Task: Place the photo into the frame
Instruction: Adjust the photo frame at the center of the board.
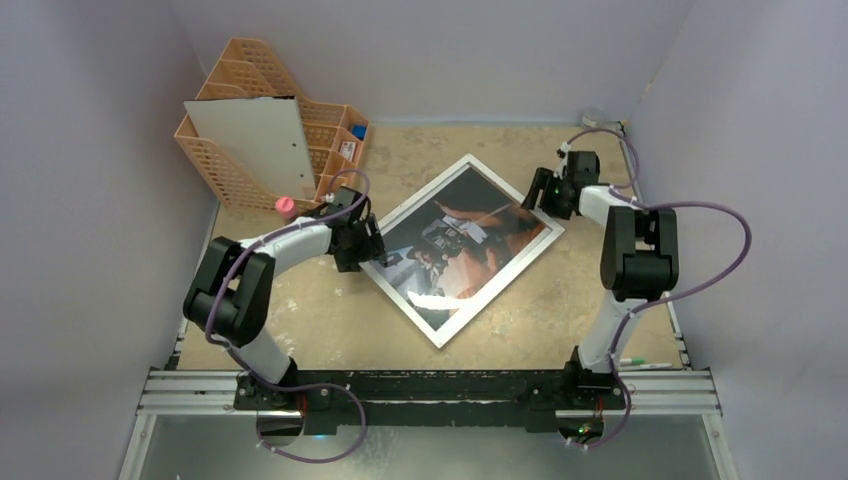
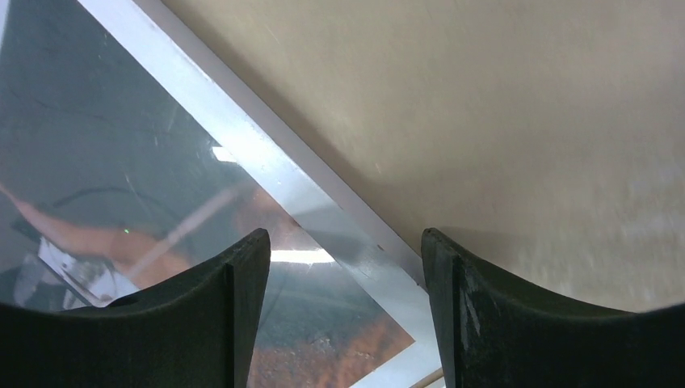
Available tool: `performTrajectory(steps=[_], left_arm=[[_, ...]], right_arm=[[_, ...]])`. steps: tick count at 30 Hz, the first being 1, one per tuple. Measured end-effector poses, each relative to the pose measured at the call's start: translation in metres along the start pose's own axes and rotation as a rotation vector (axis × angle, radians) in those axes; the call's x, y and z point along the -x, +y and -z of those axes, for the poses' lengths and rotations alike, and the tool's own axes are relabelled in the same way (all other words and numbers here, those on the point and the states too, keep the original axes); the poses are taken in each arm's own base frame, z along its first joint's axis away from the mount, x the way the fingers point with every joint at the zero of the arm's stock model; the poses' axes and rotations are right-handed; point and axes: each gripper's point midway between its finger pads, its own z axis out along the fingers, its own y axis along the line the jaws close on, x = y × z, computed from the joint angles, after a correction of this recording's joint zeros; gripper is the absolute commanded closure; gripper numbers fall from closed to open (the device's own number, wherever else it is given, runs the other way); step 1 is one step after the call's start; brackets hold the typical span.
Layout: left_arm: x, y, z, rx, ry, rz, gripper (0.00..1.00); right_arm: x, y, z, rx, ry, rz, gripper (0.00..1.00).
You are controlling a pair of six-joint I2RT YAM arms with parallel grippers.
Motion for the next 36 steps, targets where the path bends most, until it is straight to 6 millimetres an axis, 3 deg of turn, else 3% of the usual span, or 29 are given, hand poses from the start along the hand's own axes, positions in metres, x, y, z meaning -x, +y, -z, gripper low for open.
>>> performTrajectory(steps=[6, 12, 15, 22, 30, 36], left_arm=[[0.032, -0.007, -0.013, 0.024, -0.001, -0.068, 0.27], [0.084, -0.03, -0.032, 0.018, -0.052, -0.145, 0.27], [0.1, -0.041, -0.038, -0.007, -0.081, -0.168, 0.27], [0.115, -0.054, -0.048, -0.04, -0.118, -0.184, 0.27], [0.118, -0.056, -0.049, -0.052, -0.131, -0.182, 0.27], [0.117, -0.063, -0.049, -0.089, -0.131, -0.178, 0.28]], right_arm=[[-0.038, -0.017, 0.029, -0.08, -0.025, -0.041, 0.31], [-0.059, -0.023, 0.045, -0.115, -0.05, -0.076, 0.33], [-0.07, -0.026, 0.053, -0.133, -0.049, -0.101, 0.33], [-0.087, -0.029, 0.067, -0.166, -0.033, -0.165, 0.35], [-0.117, -0.025, 0.086, -0.176, 0.013, -0.267, 0.36], [-0.141, -0.026, 0.104, -0.25, 0.06, -0.359, 0.28]])
